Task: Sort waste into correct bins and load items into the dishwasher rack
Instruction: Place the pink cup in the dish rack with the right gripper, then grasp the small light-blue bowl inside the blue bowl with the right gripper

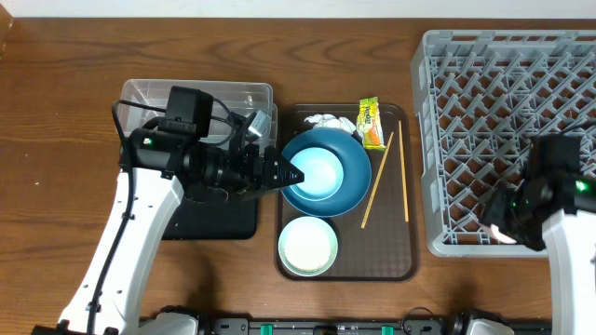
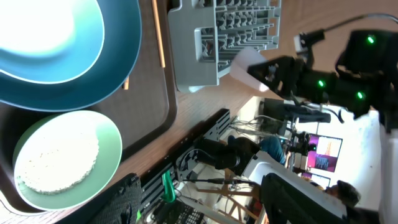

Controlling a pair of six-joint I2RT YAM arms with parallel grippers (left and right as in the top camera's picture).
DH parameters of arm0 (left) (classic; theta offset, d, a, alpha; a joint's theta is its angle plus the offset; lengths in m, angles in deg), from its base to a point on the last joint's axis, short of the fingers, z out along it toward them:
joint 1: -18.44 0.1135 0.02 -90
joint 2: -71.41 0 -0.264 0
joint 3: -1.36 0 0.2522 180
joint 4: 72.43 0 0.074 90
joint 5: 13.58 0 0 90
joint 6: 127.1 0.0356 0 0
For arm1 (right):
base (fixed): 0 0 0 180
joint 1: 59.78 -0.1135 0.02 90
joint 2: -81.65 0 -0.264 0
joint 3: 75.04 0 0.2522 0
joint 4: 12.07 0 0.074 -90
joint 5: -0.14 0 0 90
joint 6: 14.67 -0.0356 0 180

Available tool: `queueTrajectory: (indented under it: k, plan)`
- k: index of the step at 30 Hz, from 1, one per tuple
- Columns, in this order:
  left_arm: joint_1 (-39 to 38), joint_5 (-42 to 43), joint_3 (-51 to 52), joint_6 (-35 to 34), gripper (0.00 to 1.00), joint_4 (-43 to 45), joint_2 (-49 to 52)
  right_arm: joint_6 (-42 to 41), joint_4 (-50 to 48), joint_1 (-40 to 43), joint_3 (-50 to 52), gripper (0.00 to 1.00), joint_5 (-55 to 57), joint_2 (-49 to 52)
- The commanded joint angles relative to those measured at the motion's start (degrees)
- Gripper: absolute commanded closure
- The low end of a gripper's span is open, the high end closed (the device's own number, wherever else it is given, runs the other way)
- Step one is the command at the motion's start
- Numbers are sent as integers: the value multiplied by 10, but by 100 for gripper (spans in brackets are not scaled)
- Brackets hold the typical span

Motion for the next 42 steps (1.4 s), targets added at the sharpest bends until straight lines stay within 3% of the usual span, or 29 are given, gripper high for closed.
queueTrajectory:
  k: [1,5,7,10,16,19,25,28,33,39,42]
  plan:
    - [2,-7,-7,14,35,-3,-3,-9,-23,6,-6,25,1,37]
    - [2,-7,-7,14,33,-7,-3,-9,-69,6,-7,11,-8,57]
    - [2,-7,-7,14,30,-13,-3,-9,-70,6,-16,12,-47,55]
    - [2,-7,-7,14,30,-18,-4,-5,-60,4,-37,20,-113,45]
    - [2,-21,-9,27,31,-19,-23,78,-88,-64,-50,23,-268,-12]
    - [2,-110,-9,6,31,-22,-55,79,-112,-134,-49,23,-270,-32]
    - [2,-415,-9,-136,31,-55,-167,35,-186,-282,-34,27,-239,-13]
    - [2,-499,-9,-156,31,-64,-228,9,-235,-340,-31,31,-210,25]
    - [2,-558,-9,-156,29,-64,-317,-41,-337,-416,-31,40,-143,126]
    - [2,-558,-9,-156,15,-74,-365,-69,-431,-455,-31,46,-104,271]
    - [2,-558,-9,-156,13,-85,-369,-103,-442,-455,-32,49,-84,326]
